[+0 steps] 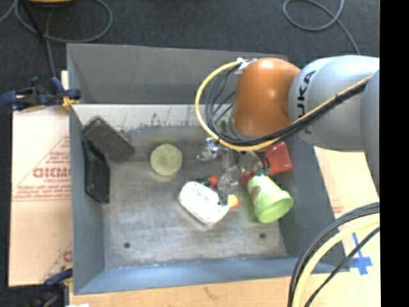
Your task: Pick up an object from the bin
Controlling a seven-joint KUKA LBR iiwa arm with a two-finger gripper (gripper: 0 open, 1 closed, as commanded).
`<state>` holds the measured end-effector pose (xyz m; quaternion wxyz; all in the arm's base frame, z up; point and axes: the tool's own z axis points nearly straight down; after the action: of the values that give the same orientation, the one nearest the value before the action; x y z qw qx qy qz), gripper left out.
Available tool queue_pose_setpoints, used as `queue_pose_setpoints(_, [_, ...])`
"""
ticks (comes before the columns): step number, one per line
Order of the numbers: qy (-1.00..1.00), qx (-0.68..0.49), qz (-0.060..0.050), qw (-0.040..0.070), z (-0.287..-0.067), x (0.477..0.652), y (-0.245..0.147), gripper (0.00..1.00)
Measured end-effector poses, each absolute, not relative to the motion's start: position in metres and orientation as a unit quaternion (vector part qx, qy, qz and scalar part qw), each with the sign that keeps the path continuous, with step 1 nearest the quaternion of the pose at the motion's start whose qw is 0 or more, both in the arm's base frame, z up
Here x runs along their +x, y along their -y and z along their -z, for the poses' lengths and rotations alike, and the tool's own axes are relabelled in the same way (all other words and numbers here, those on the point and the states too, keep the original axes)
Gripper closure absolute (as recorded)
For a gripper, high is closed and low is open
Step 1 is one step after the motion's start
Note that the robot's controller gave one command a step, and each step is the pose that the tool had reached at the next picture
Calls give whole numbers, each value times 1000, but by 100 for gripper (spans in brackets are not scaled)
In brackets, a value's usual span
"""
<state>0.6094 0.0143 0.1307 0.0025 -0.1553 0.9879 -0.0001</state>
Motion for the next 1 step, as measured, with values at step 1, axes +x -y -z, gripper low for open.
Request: queue_pose_setpoints(1, [-988,-155,0,3,-131,609,-14,0])
